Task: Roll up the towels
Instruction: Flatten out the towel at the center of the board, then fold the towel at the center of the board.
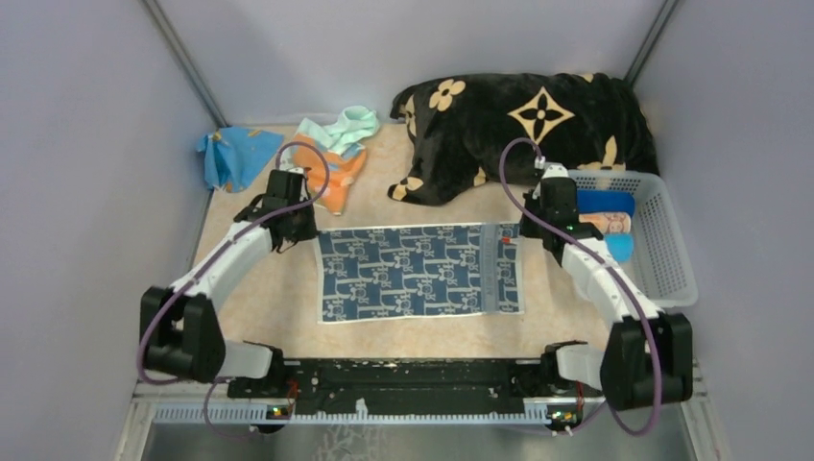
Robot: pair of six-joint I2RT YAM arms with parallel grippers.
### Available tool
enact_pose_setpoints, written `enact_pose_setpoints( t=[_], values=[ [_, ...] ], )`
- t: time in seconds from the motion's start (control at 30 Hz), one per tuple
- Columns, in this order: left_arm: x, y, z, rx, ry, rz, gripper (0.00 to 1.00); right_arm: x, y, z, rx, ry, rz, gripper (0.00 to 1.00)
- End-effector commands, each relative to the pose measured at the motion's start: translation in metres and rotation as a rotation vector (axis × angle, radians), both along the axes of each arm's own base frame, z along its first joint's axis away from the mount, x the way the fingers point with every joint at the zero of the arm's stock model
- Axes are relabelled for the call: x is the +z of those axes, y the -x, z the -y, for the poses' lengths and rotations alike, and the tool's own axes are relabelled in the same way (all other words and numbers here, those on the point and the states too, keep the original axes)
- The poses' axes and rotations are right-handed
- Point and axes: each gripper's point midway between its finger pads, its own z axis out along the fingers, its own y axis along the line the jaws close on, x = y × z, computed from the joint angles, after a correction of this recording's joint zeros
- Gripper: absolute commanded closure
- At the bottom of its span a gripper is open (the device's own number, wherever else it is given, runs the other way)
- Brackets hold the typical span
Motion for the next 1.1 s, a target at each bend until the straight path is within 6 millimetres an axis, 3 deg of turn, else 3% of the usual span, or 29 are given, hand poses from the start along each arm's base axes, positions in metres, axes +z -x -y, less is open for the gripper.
enact_pose_setpoints(
  t=[0.0, 0.2, 0.37, 0.57, 0.87, 1.07],
  values=[
    [0.007, -0.069, 0.002, 0.06, 0.095, 0.115, 1.0, 0.022, -0.065, 0.014, -0.08, -0.075, 0.227, 1.0],
    [0.002, -0.12, 0.006, 0.007, 0.084, 0.158, 1.0, 0.01, -0.103, 0.01, -0.008, -0.056, 0.277, 1.0],
    [-0.004, -0.135, 0.007, -0.024, 0.083, 0.153, 1.0, 0.001, -0.112, 0.012, 0.016, -0.02, 0.272, 1.0],
    [-0.006, -0.115, 0.006, 0.022, 0.122, 0.139, 1.0, -0.006, -0.093, 0.01, 0.008, -0.05, 0.226, 1.0],
    [-0.003, -0.063, -0.003, 0.151, 0.204, 0.168, 1.0, 0.007, -0.05, 0.014, -0.064, -0.116, 0.278, 1.0],
    [-0.01, -0.032, -0.006, 0.211, 0.256, 0.173, 1.0, -0.006, -0.021, 0.008, -0.093, -0.196, 0.245, 1.0]
  ],
)
